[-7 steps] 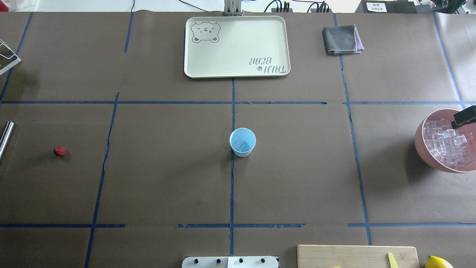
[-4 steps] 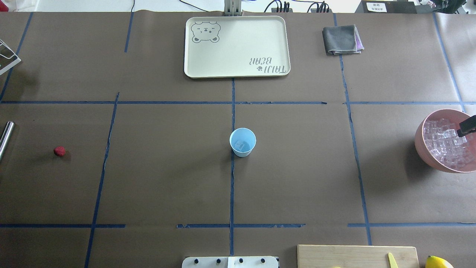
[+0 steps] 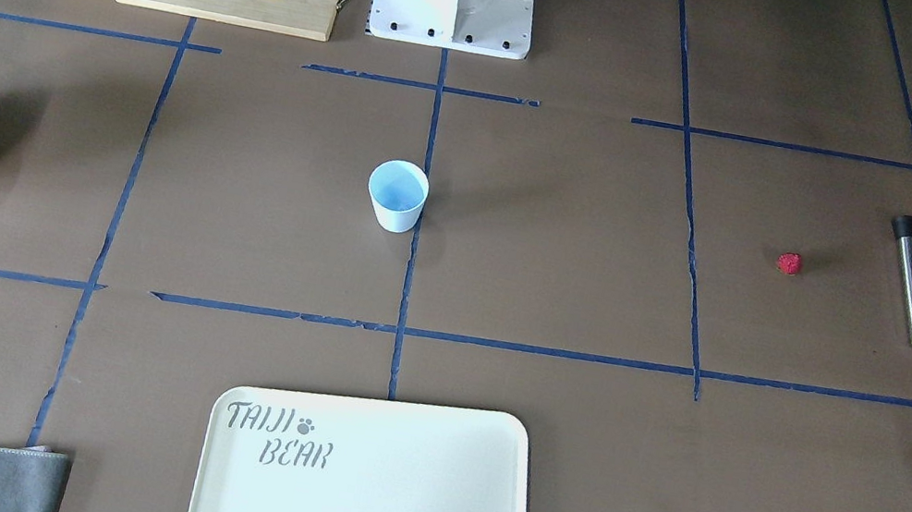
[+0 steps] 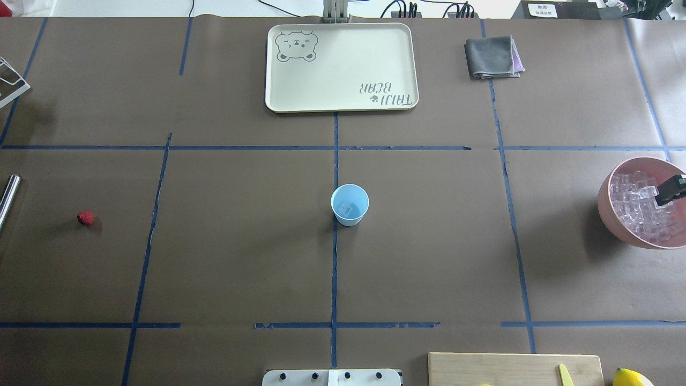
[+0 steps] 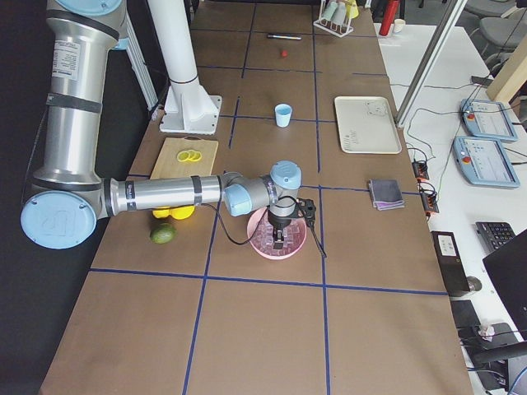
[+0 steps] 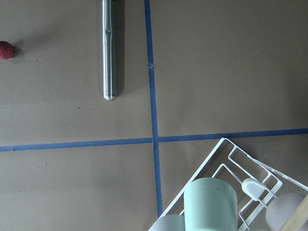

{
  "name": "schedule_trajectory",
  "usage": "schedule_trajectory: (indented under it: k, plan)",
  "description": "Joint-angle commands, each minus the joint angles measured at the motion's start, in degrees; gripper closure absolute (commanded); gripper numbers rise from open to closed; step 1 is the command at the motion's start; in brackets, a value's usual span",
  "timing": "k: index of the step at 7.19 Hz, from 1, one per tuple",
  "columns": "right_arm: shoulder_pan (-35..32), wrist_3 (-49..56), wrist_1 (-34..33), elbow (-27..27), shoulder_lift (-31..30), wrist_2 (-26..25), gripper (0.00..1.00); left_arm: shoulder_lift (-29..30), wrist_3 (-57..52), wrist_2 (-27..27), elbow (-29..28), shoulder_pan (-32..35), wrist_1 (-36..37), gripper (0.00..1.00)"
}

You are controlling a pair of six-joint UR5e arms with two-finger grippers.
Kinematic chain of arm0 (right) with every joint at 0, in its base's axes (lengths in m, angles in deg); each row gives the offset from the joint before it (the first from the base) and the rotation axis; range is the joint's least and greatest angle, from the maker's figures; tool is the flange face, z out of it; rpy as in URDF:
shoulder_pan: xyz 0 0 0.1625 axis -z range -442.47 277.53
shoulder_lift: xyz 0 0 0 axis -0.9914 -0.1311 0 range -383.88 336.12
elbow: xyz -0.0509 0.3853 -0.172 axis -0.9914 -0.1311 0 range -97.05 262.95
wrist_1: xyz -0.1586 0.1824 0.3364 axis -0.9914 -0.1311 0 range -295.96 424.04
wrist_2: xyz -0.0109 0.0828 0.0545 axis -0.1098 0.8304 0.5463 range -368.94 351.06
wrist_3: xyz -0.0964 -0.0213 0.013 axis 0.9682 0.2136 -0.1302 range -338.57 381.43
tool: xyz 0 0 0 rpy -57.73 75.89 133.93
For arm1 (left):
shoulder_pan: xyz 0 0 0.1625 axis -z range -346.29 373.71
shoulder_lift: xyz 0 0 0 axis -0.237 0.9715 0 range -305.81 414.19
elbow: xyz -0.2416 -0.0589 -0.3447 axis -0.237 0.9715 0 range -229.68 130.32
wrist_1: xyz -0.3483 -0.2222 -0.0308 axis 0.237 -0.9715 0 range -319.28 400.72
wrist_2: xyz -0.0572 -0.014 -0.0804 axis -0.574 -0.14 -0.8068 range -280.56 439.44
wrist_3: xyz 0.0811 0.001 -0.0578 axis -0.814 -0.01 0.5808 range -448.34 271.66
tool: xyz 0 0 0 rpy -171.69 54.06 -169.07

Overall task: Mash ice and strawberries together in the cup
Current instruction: 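Lower the right gripper into the ice bowl and grasp another cube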

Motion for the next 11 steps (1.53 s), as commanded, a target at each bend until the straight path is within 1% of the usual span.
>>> schedule_trajectory:
  k: [1,2,4,9,10,11]
  plan:
    - [1.52,0.07,0.01,-0.15,0.26,0.02,0.28,-0.06,0.01,0.0,0.26,0.0,0.0,0.0]
    - [2.57,0.07,0.01,-0.32,0.35,-0.42,0.29,-0.06,0.01,0.0,0.27,0.0,0.09,0.0]
    - [2.58,0.16,-0.08,-0.5,0.61,-0.51,0.33,-0.06,0.01,0.0,0.44,0.0,0.09,0.0]
    - [2.49,0.16,0.01,-2.08,0.88,-0.43,0.36,-0.06,0.19,0.0,1.23,0.09,0.26,0.0]
    - [2.49,0.16,0.01,-2.0,0.88,-0.34,0.48,0.03,0.19,0.09,1.23,0.09,0.18,0.0]
    - [2.32,0.24,0.09,-1.65,0.88,-0.34,0.76,0.03,0.19,0.09,1.23,0.09,0.26,0.0]
